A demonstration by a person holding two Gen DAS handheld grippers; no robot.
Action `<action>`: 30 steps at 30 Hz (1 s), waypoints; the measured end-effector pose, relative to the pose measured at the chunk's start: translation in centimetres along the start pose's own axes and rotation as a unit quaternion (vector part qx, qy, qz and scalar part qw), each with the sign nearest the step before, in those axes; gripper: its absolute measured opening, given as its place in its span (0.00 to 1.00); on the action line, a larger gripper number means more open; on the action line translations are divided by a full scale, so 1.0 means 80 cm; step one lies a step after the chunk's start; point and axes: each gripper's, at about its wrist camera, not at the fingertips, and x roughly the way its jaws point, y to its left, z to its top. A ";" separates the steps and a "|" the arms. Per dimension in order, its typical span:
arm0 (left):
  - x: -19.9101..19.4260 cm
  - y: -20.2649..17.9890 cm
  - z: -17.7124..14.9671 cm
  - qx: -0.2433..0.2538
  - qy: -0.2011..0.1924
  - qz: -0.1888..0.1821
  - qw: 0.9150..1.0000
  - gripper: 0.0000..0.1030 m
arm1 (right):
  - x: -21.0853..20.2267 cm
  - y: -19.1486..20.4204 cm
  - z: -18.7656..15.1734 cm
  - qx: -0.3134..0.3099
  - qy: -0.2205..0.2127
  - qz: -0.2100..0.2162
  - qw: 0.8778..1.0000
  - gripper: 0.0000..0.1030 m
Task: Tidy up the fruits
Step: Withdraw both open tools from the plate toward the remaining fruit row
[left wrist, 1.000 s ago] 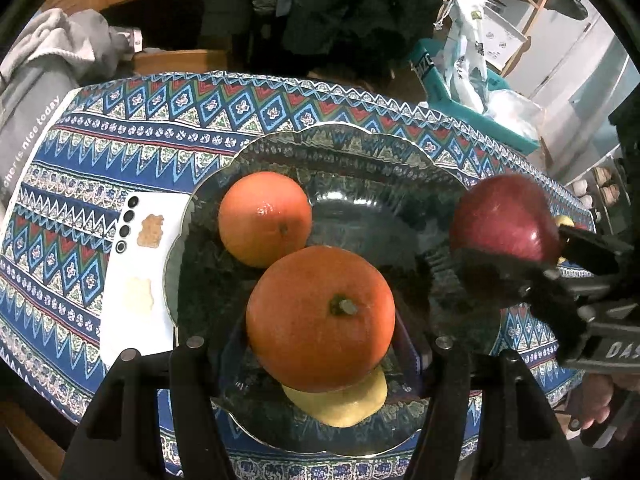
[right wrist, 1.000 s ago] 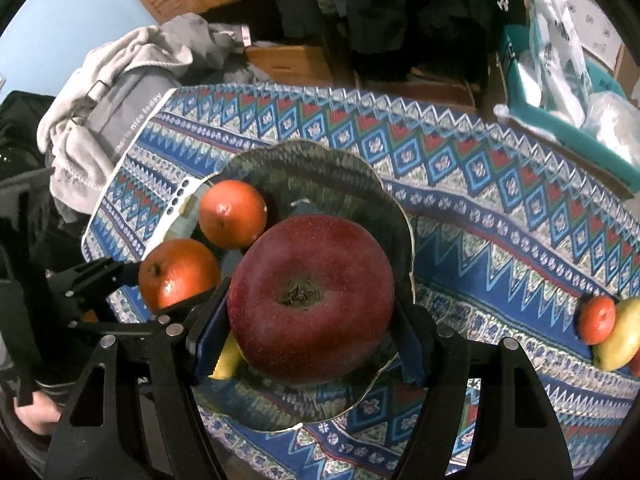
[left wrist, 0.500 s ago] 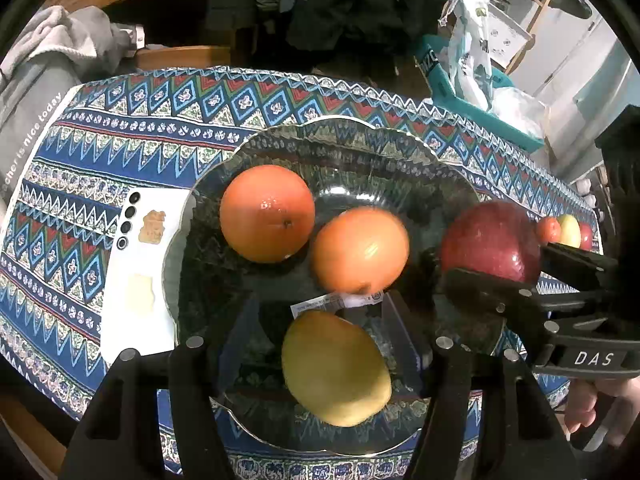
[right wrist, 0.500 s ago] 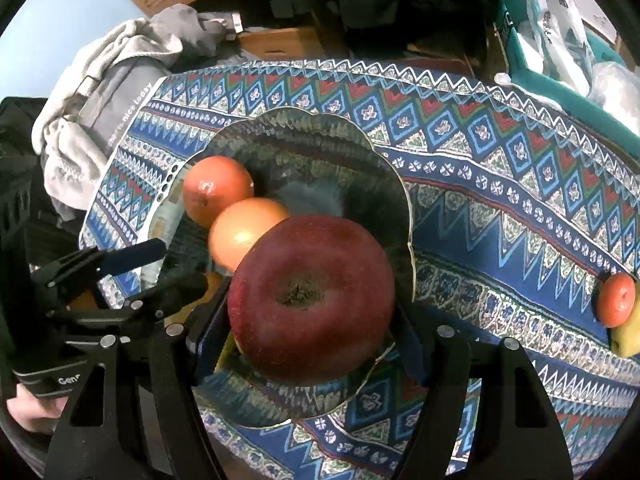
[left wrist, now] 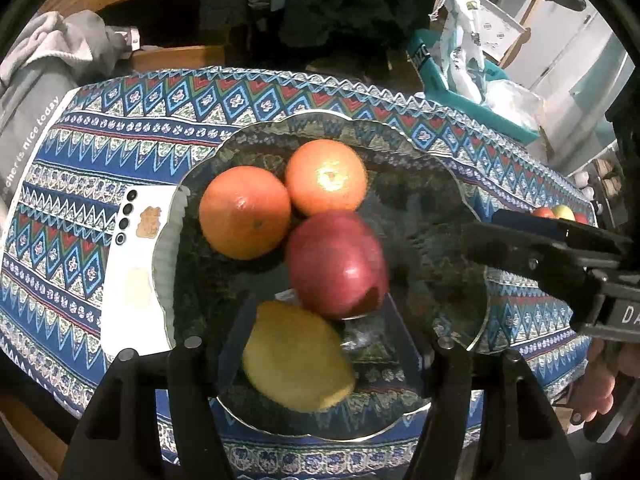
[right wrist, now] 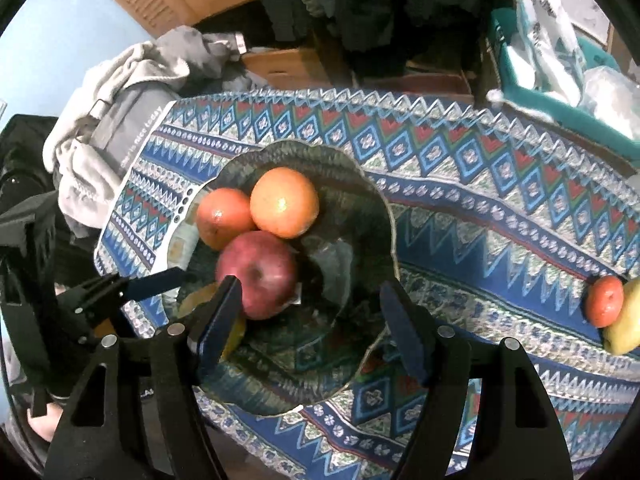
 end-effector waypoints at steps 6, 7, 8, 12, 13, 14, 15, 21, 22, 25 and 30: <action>-0.016 -0.019 -0.002 0.023 -0.015 0.000 1.000 0.70 | -0.025 0.003 -0.003 -0.023 -0.016 -0.038 0.999 0.73; -0.019 -0.023 -0.002 0.027 -0.017 -0.002 0.999 0.70 | -0.030 0.004 -0.005 -0.030 -0.019 -0.050 0.998 0.74; -0.021 -0.027 -0.002 0.030 -0.019 -0.003 0.999 0.70 | -0.033 0.004 -0.006 -0.033 -0.020 -0.056 0.998 0.74; -0.029 -0.041 -0.003 0.043 -0.024 -0.006 0.999 0.73 | -0.055 -0.002 -0.015 -0.040 -0.027 -0.076 0.996 0.74; -0.031 -0.045 -0.003 0.046 -0.025 -0.008 0.999 0.73 | -0.058 -0.003 -0.016 -0.041 -0.029 -0.080 0.996 0.74; -0.033 -0.050 -0.003 0.050 -0.027 -0.010 0.998 0.74 | -0.064 -0.005 -0.019 -0.041 -0.032 -0.086 0.995 0.75; -0.036 -0.055 -0.004 0.054 -0.029 -0.011 0.998 0.74 | -0.071 -0.008 -0.021 -0.040 -0.035 -0.092 0.994 0.76; -0.047 -0.086 -0.009 0.086 -0.035 -0.013 0.996 0.76 | -0.107 -0.022 -0.035 -0.040 -0.053 -0.118 0.991 0.77; -0.048 -0.091 -0.010 0.091 -0.036 -0.012 0.995 0.76 | -0.112 -0.025 -0.038 -0.039 -0.056 -0.120 0.990 0.77; -0.055 -0.106 -0.014 0.103 -0.037 -0.015 0.994 0.76 | -0.128 -0.033 -0.044 -0.033 -0.061 -0.123 0.990 0.77; -0.069 -0.135 -0.020 0.130 -0.047 -0.019 0.990 0.79 | -0.157 -0.048 -0.058 -0.027 -0.075 -0.133 0.988 0.77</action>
